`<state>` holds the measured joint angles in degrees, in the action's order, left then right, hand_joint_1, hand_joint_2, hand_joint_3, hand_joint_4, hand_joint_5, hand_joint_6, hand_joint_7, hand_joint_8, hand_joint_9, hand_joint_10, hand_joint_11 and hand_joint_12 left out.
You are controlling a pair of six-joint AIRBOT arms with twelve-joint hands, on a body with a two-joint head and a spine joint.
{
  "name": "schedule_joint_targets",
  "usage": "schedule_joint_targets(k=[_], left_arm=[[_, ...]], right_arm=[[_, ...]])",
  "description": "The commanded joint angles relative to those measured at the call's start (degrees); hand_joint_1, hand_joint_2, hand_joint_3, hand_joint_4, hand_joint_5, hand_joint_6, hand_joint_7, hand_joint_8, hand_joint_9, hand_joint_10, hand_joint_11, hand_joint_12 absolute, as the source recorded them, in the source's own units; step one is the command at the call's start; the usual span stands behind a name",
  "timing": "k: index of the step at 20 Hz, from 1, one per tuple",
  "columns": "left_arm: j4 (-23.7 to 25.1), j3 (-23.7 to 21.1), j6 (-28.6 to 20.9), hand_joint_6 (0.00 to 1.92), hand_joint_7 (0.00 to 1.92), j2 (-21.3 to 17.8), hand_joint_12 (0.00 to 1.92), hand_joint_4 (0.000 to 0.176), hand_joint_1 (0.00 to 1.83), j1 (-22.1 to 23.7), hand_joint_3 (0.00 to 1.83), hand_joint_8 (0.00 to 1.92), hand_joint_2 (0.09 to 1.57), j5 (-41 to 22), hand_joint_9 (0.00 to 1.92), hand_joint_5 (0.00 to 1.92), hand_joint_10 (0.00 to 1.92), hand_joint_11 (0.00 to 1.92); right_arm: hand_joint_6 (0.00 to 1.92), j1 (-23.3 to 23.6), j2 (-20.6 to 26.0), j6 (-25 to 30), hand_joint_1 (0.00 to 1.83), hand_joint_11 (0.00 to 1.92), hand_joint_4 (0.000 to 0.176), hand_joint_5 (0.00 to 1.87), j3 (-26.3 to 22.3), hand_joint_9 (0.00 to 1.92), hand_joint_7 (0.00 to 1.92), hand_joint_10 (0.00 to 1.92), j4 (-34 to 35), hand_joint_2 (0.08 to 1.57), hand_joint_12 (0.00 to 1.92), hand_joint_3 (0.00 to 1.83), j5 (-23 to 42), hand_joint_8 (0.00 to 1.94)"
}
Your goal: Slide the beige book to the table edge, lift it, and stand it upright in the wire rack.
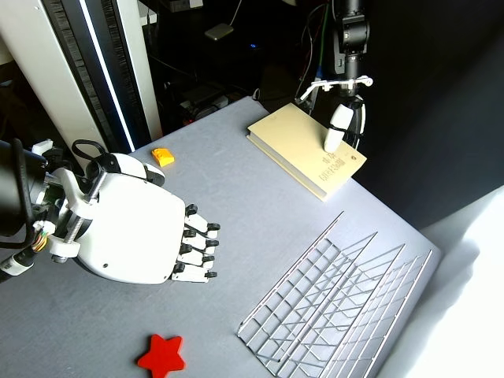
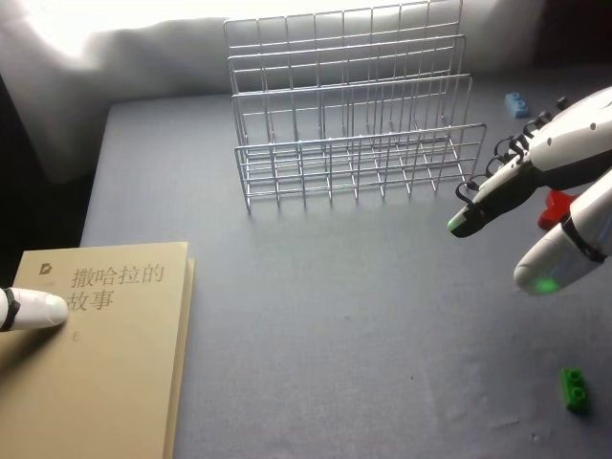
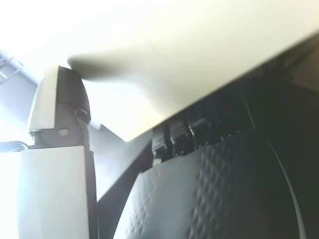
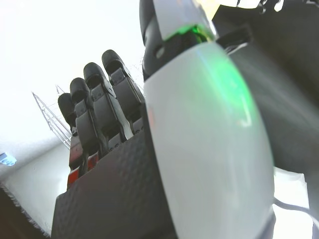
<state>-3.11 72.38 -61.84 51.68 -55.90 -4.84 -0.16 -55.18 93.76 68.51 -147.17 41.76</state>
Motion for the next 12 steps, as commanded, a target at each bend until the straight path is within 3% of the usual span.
schedule_joint_targets(k=[1, 4, 5, 6, 7, 8, 12], left_arm=[[-0.2, 0.5, -0.5, 0.01, 0.69, -0.2, 0.92, 0.0, 1.16, 0.4, 0.0, 0.01, 1.15, -3.2, 0.7, 0.63, 0.03, 0.35], [-0.2, 0.7, -0.7, 0.02, 0.85, -0.2, 1.0, 0.0, 1.24, 0.4, 0.0, 0.02, 1.12, -3.2, 0.86, 0.75, 0.04, 0.47], [-0.2, 0.7, -0.8, 0.98, 0.9, -0.2, 1.11, 0.0, 1.34, 0.5, 0.0, 0.86, 1.16, -3.2, 0.85, 0.73, 1.06, 0.55], [-0.2, 0.8, -0.8, 1.25, 0.83, -0.2, 1.15, 0.0, 1.35, 0.6, 0.0, 1.19, 1.2, -3.2, 0.81, 0.63, 1.33, 0.62], [-0.2, 0.8, -0.8, 1.17, 0.84, -0.2, 1.59, 0.0, 1.46, 0.6, 0.0, 1.19, 1.18, -3.2, 0.87, 0.69, 1.21, 0.65], [-0.2, 0.8, -0.8, 1.12, 0.84, -0.2, 1.67, 0.0, 1.48, 0.6, 0.0, 1.2, 1.17, -3.2, 0.88, 0.73, 1.18, 0.67], [-0.3, 1.0, -0.8, 1.03, 0.78, -0.2, 1.65, 0.0, 1.48, 0.8, 0.0, 1.21, 1.16, -3.2, 0.83, 0.9, 1.2, 0.73]], right_arm=[[0.0, 0.6, 0.6, -0.1, 0.27, 0.0, 0.0, 0.25, -0.3, 0.27, 0.27, 0.01, 2.2, 1.13, 0.65, 0.0, -2.8, 0.01], [0.01, 0.6, 0.6, -0.3, 0.31, 0.0, 0.0, 0.27, -0.3, 0.28, 0.29, 0.01, 2.2, 1.12, 0.7, 0.0, -2.8, 0.01], [0.0, 0.6, 0.6, -0.3, 0.3, 0.0, 0.0, 0.28, -0.3, 0.3, 0.31, 0.01, 2.2, 1.12, 0.74, 0.0, -2.8, 0.01], [0.0, 0.7, 0.7, -0.3, 0.28, 0.0, 0.0, 0.27, -0.3, 0.29, 0.3, 0.0, 2.2, 1.13, 0.73, 0.0, -2.8, 0.0], [0.0, 0.7, 0.7, -0.3, 0.29, 0.0, 0.0, 0.28, -0.3, 0.29, 0.3, 0.0, 2.2, 1.13, 0.73, 0.0, -2.8, 0.0], [0.01, 0.8, 0.7, -0.3, 0.29, 0.0, 0.0, 0.28, -0.3, 0.29, 0.3, 0.0, 2.2, 1.13, 0.74, 0.0, -2.8, 0.0], [0.0, 0.8, 0.9, -0.5, 0.29, 0.0, 0.0, 0.28, -0.4, 0.28, 0.29, 0.0, 2.2, 1.14, 0.76, 0.0, -2.8, 0.0]])
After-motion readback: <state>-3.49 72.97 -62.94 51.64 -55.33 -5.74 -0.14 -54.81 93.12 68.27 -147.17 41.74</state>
